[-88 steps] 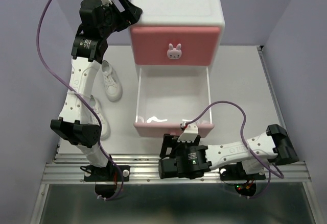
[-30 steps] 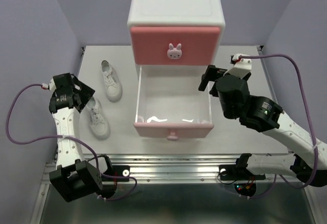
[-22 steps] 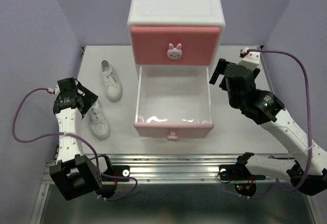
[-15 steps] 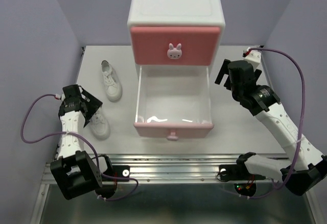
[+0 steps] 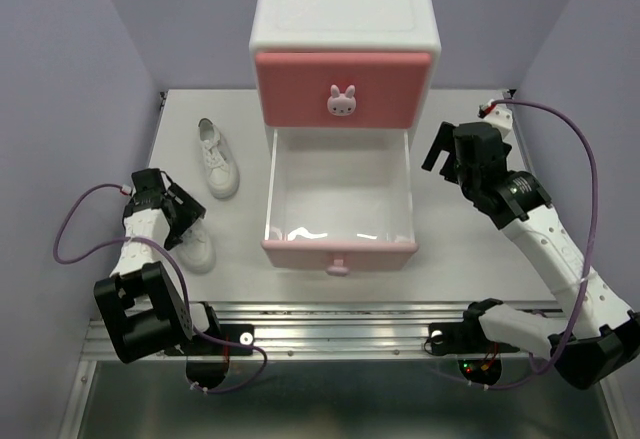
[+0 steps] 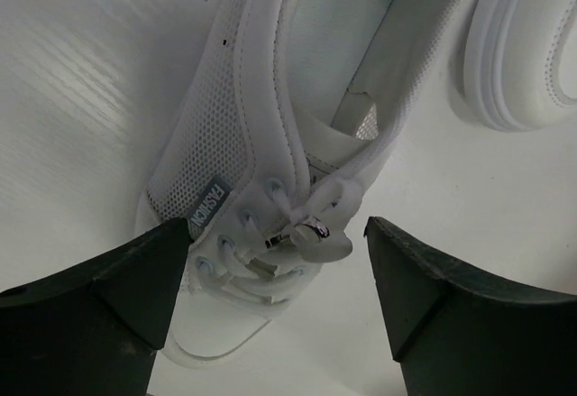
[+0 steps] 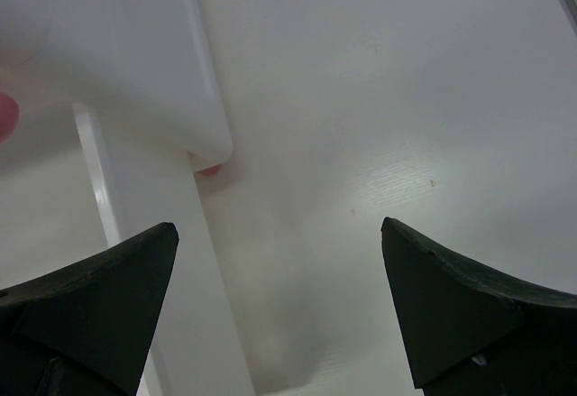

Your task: Place and organize the shoes in the shoe cabinet

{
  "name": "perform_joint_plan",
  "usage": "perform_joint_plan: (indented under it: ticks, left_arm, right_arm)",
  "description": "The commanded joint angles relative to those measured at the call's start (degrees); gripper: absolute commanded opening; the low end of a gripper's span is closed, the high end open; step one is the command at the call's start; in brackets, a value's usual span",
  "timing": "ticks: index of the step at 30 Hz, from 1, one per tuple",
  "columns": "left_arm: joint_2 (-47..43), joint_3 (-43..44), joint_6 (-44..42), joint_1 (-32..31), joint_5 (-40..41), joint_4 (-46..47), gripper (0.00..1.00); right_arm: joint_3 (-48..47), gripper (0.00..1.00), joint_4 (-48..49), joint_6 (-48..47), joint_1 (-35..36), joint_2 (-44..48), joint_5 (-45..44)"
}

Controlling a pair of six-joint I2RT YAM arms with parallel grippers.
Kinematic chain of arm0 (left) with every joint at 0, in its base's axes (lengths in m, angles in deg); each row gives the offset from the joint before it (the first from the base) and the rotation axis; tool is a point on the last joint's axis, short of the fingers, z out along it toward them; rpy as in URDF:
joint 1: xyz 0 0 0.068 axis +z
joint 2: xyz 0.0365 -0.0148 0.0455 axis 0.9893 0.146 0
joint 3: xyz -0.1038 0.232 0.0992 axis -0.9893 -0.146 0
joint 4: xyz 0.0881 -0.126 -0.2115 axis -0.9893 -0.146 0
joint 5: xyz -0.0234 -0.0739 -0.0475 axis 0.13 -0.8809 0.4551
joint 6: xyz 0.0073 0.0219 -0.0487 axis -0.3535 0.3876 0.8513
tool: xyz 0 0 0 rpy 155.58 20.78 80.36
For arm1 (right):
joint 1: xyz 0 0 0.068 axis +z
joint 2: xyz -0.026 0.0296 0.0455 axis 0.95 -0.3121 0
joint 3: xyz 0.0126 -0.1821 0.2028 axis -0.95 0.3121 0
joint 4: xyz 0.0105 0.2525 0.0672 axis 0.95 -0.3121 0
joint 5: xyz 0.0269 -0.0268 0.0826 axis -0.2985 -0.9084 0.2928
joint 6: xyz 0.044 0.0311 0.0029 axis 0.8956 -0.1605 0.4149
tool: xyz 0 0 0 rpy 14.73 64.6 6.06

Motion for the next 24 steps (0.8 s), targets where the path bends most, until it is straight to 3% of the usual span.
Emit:
perform_joint_plan:
  ticks: [1, 5, 6, 9, 10, 15, 20, 24]
  left_arm:
    - [2.1, 0.5, -0.5, 0.2, 2.8, 2.5, 0.87]
    - [2.1, 0.9, -0.4, 0.2, 6.0, 3.5, 0.63]
    - [2.3, 1.0, -1.0, 0.2, 6.1, 3.8, 0.47]
    - [3.5, 1.2, -1.4, 0.2, 5.0, 3.7, 0.16]
    - [4.1, 1.8, -1.6, 0.2, 4.8, 3.2, 0.00]
    - [-0.1, 3.8, -2.7, 0.2, 3.7, 1.9, 0.00]
    - [-7.9, 12.7, -3.8, 0.1, 0.3, -4.9, 0.00]
    - [-10.8, 20.7, 1.7, -4.6, -2.1, -8.1, 0.00]
  right_arm:
    - [0.0, 1.00, 1.7, 0.5, -0.5, 2.3, 1.5]
    - [0.6, 1.00, 1.6, 1.1, -0.5, 2.4, 2.7]
    - [0.7, 1.00, 1.6, 1.6, -0.5, 2.6, 2.8]
    - [0.8, 1.00, 1.5, 2.5, -0.5, 3.2, 3.1]
    - [0.8, 1.00, 1.5, 2.4, -0.5, 3.7, 3.1]
    - [0.1, 1.00, 0.6, 2.0, -0.5, 4.5, 3.1]
    - [0.7, 1.00, 0.2, 2.9, -0.5, 5.6, 3.7]
    - [0.5, 1.00, 0.1, 2.9, -0.5, 6.4, 3.4]
